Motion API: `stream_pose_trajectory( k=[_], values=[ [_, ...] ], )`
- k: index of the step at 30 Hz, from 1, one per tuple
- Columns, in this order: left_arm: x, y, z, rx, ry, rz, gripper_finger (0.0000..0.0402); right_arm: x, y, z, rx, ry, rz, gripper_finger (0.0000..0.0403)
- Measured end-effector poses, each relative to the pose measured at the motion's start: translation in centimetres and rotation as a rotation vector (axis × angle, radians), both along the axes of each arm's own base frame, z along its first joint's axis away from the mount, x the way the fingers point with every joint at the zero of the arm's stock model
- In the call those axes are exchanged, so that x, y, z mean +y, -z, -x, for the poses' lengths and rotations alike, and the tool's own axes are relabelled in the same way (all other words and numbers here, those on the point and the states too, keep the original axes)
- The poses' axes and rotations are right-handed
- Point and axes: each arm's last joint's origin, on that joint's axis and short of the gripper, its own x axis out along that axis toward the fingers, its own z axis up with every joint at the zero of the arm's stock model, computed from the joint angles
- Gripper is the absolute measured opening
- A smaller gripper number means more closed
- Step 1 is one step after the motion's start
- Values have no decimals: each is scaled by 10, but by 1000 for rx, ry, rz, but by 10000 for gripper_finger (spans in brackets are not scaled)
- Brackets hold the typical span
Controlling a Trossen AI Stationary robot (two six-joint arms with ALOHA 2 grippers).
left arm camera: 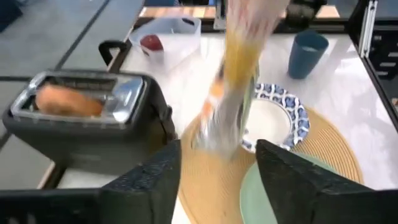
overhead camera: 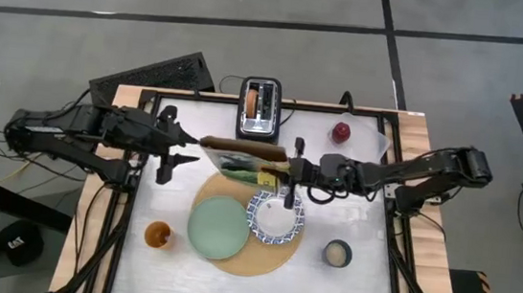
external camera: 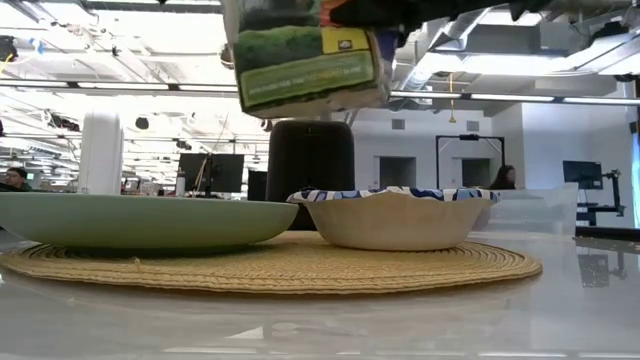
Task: Arrange a breakfast setting
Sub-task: Pour the cereal from the cereal box into a bowl
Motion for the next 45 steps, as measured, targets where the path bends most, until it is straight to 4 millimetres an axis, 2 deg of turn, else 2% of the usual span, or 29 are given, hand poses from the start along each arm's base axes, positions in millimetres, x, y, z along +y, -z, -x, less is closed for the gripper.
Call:
stream_pose_trajectory(
  k=[6,11,18,27,31,33,40,45],
  values=[
    [1,28,8,-73,-35,-9,213,-3,-2,24,-66,26,-8,22],
    [2,53,-5,-189,-54,-34,214,-5,-3,38,-136,31,-11,22],
    [0,81,-26,-197,-43,-47,214,-6,-10,48,-267,24,-5,22],
    [1,89,-49,-216,-90,-105,214,-4,-20,48,-408,-74,19,23],
    [-2,90,-60,-258,22,-49,219,-5,-21,44,-462,-99,25,23],
    [-3,86,-65,-313,74,-17,232,-5,-19,41,-487,-118,29,23],
    [-4,79,-82,-481,93,-10,313,-6,-12,29,-597,-151,38,23],
    [-7,79,-95,-557,153,2,333,-6,-8,18,-643,-159,50,23]
  ],
)
